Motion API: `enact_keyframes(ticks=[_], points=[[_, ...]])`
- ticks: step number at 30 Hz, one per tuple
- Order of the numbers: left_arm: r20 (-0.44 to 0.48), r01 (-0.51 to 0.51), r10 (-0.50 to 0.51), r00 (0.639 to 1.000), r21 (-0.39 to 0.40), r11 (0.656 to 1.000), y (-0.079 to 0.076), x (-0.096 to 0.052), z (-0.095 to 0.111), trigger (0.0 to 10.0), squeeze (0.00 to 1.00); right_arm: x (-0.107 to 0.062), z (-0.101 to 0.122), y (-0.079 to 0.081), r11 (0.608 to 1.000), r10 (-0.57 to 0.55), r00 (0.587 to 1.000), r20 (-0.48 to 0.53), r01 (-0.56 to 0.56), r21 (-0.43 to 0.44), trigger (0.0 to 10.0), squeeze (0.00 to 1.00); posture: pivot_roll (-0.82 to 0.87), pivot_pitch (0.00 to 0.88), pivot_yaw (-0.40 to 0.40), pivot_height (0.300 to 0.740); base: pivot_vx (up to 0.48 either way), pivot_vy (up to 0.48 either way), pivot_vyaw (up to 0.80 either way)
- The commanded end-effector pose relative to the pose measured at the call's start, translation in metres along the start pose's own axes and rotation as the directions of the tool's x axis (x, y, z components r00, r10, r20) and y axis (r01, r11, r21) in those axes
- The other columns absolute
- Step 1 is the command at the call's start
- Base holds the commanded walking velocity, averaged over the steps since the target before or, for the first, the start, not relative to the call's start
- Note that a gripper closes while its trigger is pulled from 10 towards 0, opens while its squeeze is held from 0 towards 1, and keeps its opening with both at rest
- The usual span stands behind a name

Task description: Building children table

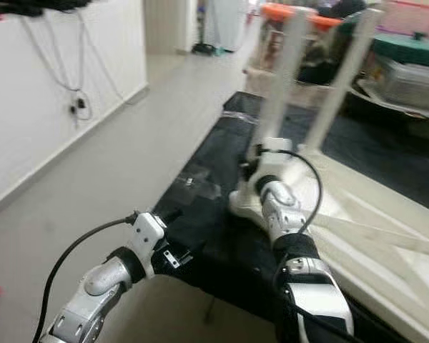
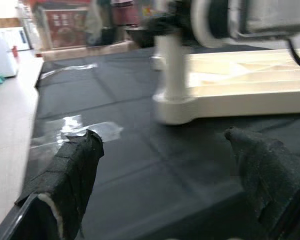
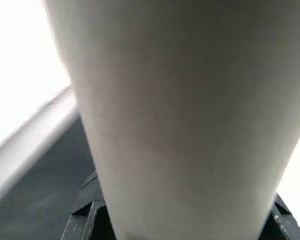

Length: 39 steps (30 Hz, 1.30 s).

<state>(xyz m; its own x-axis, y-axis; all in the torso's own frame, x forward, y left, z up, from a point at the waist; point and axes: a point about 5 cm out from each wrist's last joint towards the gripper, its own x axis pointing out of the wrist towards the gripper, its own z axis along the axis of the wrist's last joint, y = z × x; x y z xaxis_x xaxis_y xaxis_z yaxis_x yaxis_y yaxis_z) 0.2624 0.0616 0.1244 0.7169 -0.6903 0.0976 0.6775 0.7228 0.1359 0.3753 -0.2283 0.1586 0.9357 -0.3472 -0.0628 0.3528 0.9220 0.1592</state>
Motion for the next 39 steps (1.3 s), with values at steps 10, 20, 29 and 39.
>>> enact_keyframes(ticks=[10,20,29,39], points=[[0.0,0.016,-0.016,1.0,0.001,1.0,-0.003,0.003,0.001,10.0,0.0,-0.013,-0.01,0.013,0.993,-0.077,0.996,0.035,0.073,0.09,10.0,1.0,0.13,0.0,-0.11,0.74,0.0,0.0,0.0],[0.003,0.011,-0.011,1.0,-0.001,1.0,-0.003,0.003,0.001,10.0,0.0,-0.011,0.004,0.032,0.851,0.483,0.869,0.109,-0.495,0.177,10.0,0.0,0.12,0.0,-0.107,0.74,0.0,0.0,0.0],[0.004,0.012,-0.012,1.0,0.001,1.0,-0.003,0.004,0.001,10.0,0.0,-0.033,0.024,0.041,0.353,0.936,0.353,-0.006,-0.935,0.042,10.0,0.0,0.13,0.0,-0.118,0.74,0.0,0.0,0.0],[0.003,0.01,-0.01,1.0,0.003,1.0,-0.003,0.002,0.001,10.0,0.0,-0.046,0.014,0.06,0.013,0.986,0.005,-0.166,-0.999,0.043,7.6,0.0,0.15,0.0,-0.127,0.74,0.0,0.0,0.0]])
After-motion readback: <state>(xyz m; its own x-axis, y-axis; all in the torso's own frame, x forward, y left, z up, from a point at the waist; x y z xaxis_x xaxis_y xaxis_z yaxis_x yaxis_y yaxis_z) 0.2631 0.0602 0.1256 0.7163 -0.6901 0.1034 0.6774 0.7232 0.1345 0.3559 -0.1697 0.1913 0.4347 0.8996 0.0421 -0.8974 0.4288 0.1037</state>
